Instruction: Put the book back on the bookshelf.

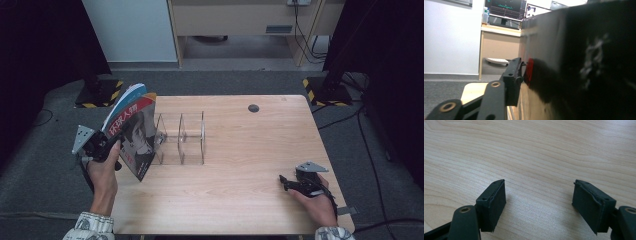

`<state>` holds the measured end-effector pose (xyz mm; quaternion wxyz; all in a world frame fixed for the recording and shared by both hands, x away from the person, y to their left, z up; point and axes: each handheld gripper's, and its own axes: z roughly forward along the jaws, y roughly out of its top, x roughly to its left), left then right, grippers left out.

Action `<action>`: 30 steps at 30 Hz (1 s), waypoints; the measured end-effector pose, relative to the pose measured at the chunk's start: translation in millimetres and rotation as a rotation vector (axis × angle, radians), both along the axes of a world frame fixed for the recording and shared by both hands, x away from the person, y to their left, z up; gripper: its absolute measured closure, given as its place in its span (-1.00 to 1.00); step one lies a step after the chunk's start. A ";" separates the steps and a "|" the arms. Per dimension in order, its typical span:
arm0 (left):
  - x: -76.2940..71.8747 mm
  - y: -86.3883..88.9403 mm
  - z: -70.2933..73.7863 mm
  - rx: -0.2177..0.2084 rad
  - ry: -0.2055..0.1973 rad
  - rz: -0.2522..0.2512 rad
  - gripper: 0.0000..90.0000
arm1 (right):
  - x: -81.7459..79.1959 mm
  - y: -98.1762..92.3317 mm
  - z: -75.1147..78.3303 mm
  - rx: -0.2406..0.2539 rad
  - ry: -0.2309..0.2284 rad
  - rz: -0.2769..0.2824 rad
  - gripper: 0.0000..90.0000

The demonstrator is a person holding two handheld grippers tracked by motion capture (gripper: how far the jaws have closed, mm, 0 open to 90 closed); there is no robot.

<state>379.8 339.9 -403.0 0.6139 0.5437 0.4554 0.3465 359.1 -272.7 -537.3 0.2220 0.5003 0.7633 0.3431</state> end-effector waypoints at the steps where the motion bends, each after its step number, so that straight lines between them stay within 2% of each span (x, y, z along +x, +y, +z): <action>1: -0.1 -0.6 0.5 0.004 -0.003 0.002 0.07 | 0.0 0.0 0.0 0.000 0.000 0.000 -0.40; 4: -0.3 -2.4 1.6 0.019 -0.007 0.004 0.00 | -0.1 0.1 0.0 0.000 0.001 -0.001 -0.40; 5: -0.4 -4.5 2.9 0.038 -0.003 0.005 -0.03 | 0.0 0.1 0.0 0.000 0.000 0.000 -0.41; 11: 1.2 -10.3 6.0 0.084 0.003 0.003 -0.44 | -0.2 0.7 0.1 0.002 0.004 -0.002 -0.42; 17: 1.8 -11.4 6.5 0.082 0.016 0.003 -0.64 | -0.2 0.6 0.0 -0.001 0.003 0.002 -0.43; 30: -1.7 -6.3 7.8 0.065 0.022 -0.004 -0.83 | -0.8 1.2 0.2 0.001 0.007 -0.003 -0.43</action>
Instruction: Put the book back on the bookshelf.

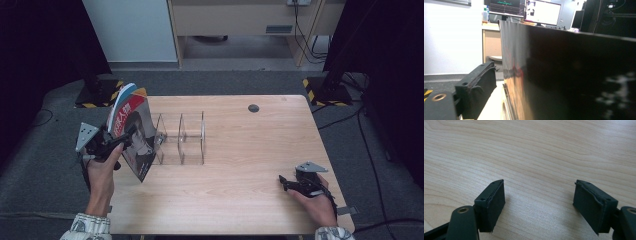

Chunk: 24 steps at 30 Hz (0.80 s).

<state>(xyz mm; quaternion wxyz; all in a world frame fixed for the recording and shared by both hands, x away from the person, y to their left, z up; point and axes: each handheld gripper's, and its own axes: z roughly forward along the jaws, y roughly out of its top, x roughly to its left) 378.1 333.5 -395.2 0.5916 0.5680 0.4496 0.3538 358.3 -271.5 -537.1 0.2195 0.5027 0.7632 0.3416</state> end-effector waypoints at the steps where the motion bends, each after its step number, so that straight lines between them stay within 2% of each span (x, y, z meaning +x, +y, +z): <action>1: 0.0 0.0 0.0 0.000 0.000 0.000 -0.84 | -0.2 0.3 0.0 0.003 0.001 -0.001 -0.44; 4: -2.9 -0.1 0.0 0.005 -0.011 0.008 -0.83 | -0.2 0.3 0.0 0.003 0.002 -0.001 -0.44; 9: -5.7 -1.8 -0.2 0.013 0.000 0.000 -0.88 | -0.2 0.2 0.0 0.002 0.003 0.003 -0.45; 14: -7.8 -1.5 2.3 0.005 -0.007 -0.007 -0.91 | 0.1 0.5 -0.2 0.001 0.002 0.002 -0.46; 23: -13.6 -1.1 0.8 0.013 0.010 -0.013 -0.96 | 0.4 0.9 -0.1 -0.004 0.005 0.008 -0.50; 24: -15.5 -1.6 -1.4 0.027 0.018 -0.012 -0.97 | 0.8 1.2 -0.3 -0.006 0.004 0.007 -0.54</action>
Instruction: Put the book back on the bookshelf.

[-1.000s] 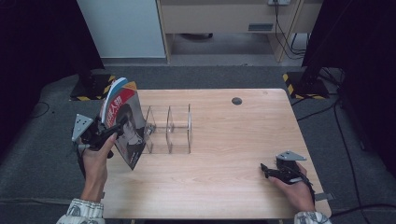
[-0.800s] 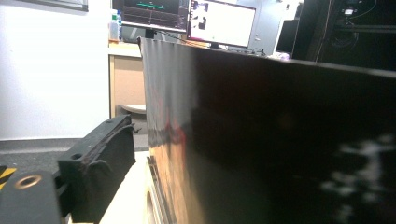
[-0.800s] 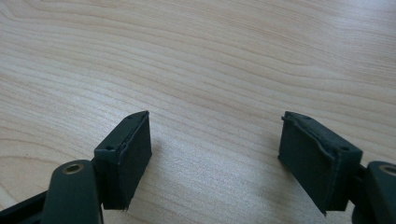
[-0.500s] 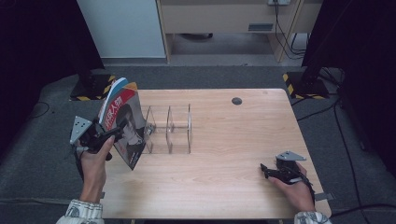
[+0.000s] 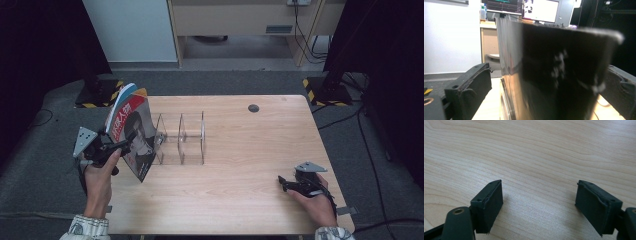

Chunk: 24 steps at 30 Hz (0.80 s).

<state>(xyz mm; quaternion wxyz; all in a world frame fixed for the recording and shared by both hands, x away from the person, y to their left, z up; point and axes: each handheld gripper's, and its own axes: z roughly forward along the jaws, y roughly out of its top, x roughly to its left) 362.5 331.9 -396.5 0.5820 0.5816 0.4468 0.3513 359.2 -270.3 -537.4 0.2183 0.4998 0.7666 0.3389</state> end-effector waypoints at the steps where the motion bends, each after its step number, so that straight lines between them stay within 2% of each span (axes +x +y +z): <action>1: -0.7 -0.4 -1.3 0.008 0.005 0.008 -0.97 | 0.0 0.4 0.0 0.003 0.003 -0.006 -0.55; 4: -1.5 0.1 -3.2 0.013 0.016 0.014 -0.97 | 1.5 0.3 -0.7 -0.004 0.013 -0.017 -0.73; 6: -1.8 0.6 -2.9 0.009 0.015 0.018 -0.98 | 1.6 0.5 -0.5 -0.003 0.024 -0.019 -0.79; 7: -2.5 1.3 -2.0 0.005 0.009 0.017 -0.98 | 2.2 1.5 -1.0 -0.008 0.034 -0.023 -0.88; 14: -10.5 0.0 -1.2 0.004 0.017 0.018 -1.00 | 2.8 1.5 -1.2 -0.013 0.040 -0.006 -0.92; 16: -11.7 -0.2 -1.4 0.009 0.017 0.018 -1.00 | 3.1 1.8 -1.4 -0.014 0.038 -0.004 -0.93; 17: -14.6 -0.1 -1.9 0.030 0.018 0.024 -1.00 | 3.1 1.8 -1.4 -0.014 0.038 -0.004 -0.93; 24: -21.8 1.8 -3.1 0.025 0.022 0.030 -1.00 | 3.0 1.6 -1.4 -0.016 0.039 -0.002 -0.93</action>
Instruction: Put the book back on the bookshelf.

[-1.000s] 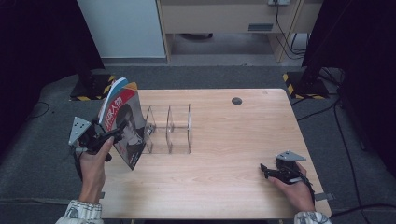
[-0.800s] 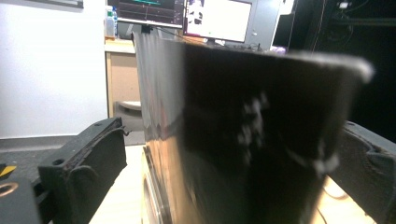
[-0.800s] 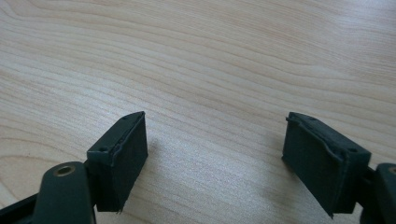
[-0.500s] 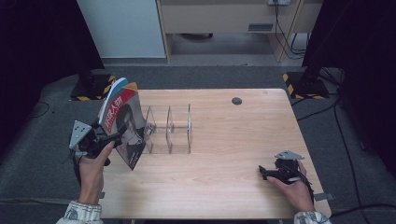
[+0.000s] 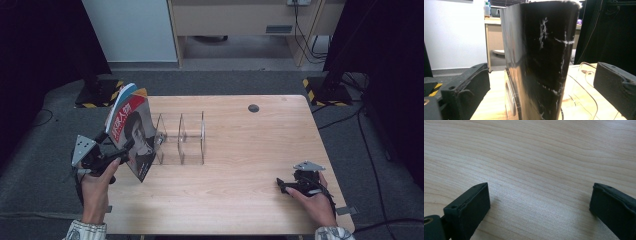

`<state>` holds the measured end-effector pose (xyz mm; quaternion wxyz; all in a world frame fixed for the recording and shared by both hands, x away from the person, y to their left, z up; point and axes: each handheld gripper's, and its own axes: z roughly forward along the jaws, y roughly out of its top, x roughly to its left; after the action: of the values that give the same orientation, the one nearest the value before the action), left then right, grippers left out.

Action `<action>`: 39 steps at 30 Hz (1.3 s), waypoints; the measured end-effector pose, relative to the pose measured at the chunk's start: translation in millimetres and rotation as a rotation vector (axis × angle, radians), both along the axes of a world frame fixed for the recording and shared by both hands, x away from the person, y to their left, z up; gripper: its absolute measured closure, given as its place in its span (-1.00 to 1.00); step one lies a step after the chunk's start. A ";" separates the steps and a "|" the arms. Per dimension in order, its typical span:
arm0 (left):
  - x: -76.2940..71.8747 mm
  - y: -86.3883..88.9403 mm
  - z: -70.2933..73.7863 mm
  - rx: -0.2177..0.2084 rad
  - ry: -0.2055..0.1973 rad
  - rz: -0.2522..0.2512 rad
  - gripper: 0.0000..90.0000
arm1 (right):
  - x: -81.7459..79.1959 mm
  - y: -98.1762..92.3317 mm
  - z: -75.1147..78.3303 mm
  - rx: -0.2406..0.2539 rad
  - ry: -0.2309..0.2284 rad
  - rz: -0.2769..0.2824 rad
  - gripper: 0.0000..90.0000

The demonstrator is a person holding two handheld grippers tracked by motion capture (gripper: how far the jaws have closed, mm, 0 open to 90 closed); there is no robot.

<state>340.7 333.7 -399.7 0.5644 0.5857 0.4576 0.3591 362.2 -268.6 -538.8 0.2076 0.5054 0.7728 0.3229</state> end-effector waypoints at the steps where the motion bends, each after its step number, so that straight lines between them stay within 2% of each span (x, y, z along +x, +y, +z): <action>1: 0.0 0.0 0.0 0.000 0.000 0.000 -1.00 | 0.0 0.1 0.0 0.001 0.000 -0.001 -0.93; 10: -14.3 0.7 -4.4 0.006 0.013 -0.004 -0.97 | 0.1 0.1 -0.1 0.000 -0.002 -0.001 -0.93; 17: -27.9 -4.9 -13.5 0.036 0.043 -0.022 -0.96 | -0.5 0.5 -0.2 0.001 -0.002 -0.006 -0.93; 19: -34.6 -6.3 -20.1 0.056 0.067 -0.034 -0.95 | -0.8 0.9 -0.1 0.003 -0.001 -0.010 -0.93; 20: -34.6 -6.3 -20.1 0.056 0.067 -0.034 -0.95 | -0.8 0.9 -0.1 0.003 -0.001 -0.010 -0.93; 21: -39.9 -6.5 -25.2 0.056 0.089 -0.043 -0.94 | -0.9 0.8 -0.2 0.002 -0.002 -0.010 -0.92; 22: -39.9 -6.5 -25.2 0.056 0.089 -0.043 -0.94 | -0.9 0.8 -0.2 0.002 -0.002 -0.010 -0.92; 24: -47.9 -5.3 -30.9 0.050 0.122 -0.056 -0.93 | -1.0 1.0 -0.1 0.002 -0.001 -0.012 -0.92; 31: -61.3 -5.4 -32.5 0.058 0.118 -0.075 -0.91 | -1.5 1.1 0.0 0.003 0.001 -0.011 -0.92; 38: -72.3 -19.9 -38.1 0.113 0.143 -0.133 -0.90 | -1.6 1.2 0.1 0.006 0.003 -0.012 -0.92; 39: -74.1 -24.9 -38.7 0.131 0.146 -0.145 -0.89 | -1.6 1.1 0.0 0.004 0.002 -0.011 -0.92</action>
<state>266.6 308.8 -438.4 0.5144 0.6775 0.4295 0.3030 360.7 -267.5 -538.8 0.2078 0.5103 0.7696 0.3228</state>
